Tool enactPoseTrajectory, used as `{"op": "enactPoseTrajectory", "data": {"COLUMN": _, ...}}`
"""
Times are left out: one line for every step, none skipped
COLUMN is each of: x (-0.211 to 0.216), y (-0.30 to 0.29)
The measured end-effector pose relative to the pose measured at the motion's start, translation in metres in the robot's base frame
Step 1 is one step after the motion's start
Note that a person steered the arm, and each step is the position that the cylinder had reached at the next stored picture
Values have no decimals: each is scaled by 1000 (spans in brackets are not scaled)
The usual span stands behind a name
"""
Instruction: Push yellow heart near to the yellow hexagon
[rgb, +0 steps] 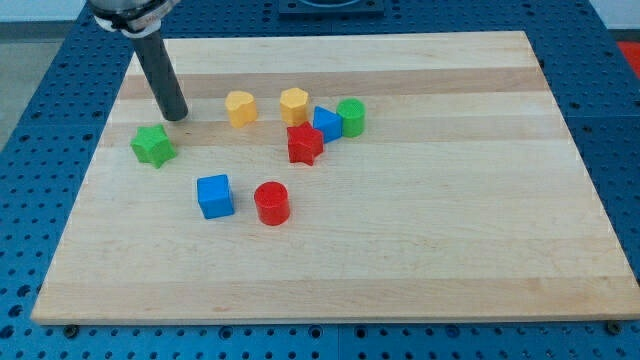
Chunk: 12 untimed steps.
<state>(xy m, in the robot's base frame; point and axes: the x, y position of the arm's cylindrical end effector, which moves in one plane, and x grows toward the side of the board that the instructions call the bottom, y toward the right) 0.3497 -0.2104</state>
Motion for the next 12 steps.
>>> {"op": "enactPoseTrajectory", "data": {"x": 0, "y": 4}}
{"op": "enactPoseTrajectory", "data": {"x": 3, "y": 32}}
{"op": "enactPoseTrajectory", "data": {"x": 4, "y": 39}}
{"op": "enactPoseTrajectory", "data": {"x": 1, "y": 55}}
{"op": "enactPoseTrajectory", "data": {"x": 1, "y": 70}}
{"op": "enactPoseTrajectory", "data": {"x": 1, "y": 74}}
{"op": "enactPoseTrajectory", "data": {"x": 1, "y": 74}}
{"op": "enactPoseTrajectory", "data": {"x": 13, "y": 74}}
{"op": "enactPoseTrajectory", "data": {"x": 14, "y": 97}}
{"op": "enactPoseTrajectory", "data": {"x": 14, "y": 102}}
{"op": "enactPoseTrajectory", "data": {"x": 14, "y": 102}}
{"op": "enactPoseTrajectory", "data": {"x": 14, "y": 98}}
